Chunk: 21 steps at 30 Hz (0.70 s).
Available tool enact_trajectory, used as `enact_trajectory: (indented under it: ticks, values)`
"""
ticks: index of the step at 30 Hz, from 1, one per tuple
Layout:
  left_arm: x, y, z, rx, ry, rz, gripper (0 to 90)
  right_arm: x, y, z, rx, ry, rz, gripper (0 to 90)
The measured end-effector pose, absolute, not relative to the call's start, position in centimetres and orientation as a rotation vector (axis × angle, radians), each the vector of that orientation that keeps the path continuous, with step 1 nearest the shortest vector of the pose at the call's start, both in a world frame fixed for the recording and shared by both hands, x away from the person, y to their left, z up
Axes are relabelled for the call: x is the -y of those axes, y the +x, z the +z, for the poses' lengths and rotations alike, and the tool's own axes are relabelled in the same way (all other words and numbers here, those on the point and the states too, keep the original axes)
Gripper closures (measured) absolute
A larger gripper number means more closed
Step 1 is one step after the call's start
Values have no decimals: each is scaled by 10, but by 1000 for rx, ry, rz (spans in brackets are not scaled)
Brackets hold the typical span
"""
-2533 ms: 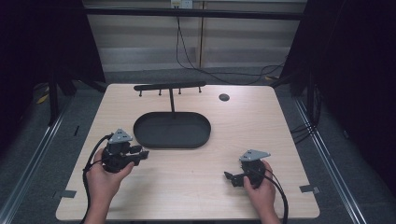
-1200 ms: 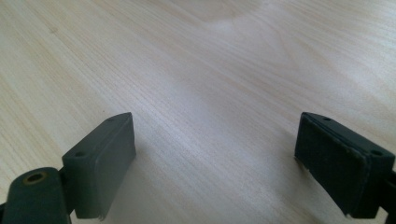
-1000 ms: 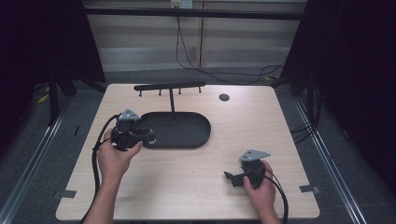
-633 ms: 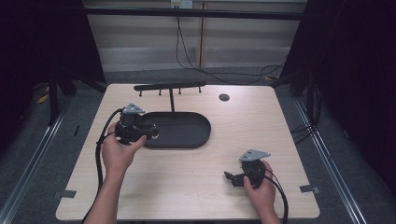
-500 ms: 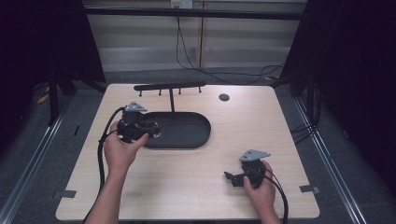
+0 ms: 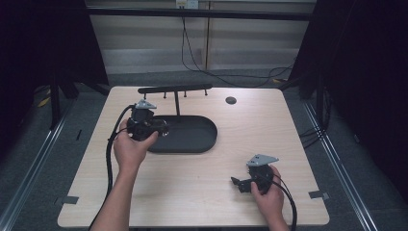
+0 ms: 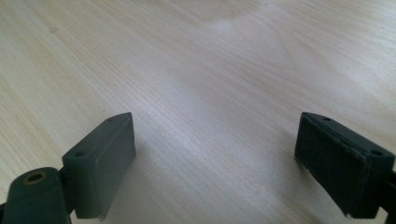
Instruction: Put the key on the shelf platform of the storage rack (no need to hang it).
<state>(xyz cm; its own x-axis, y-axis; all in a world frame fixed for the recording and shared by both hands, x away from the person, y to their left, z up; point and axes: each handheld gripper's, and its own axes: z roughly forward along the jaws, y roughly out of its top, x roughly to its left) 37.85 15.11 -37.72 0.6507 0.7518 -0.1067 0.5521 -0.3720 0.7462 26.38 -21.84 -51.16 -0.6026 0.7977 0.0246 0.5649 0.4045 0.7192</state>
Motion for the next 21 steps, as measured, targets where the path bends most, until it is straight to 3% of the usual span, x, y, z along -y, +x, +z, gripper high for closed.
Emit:
enact_trajectory:
  ticks: [21]
  values:
    - [-137, 397, -374, -1014, 2080, 324, 624, 218, 264, -512, -2343, 1182, 1012, 116]
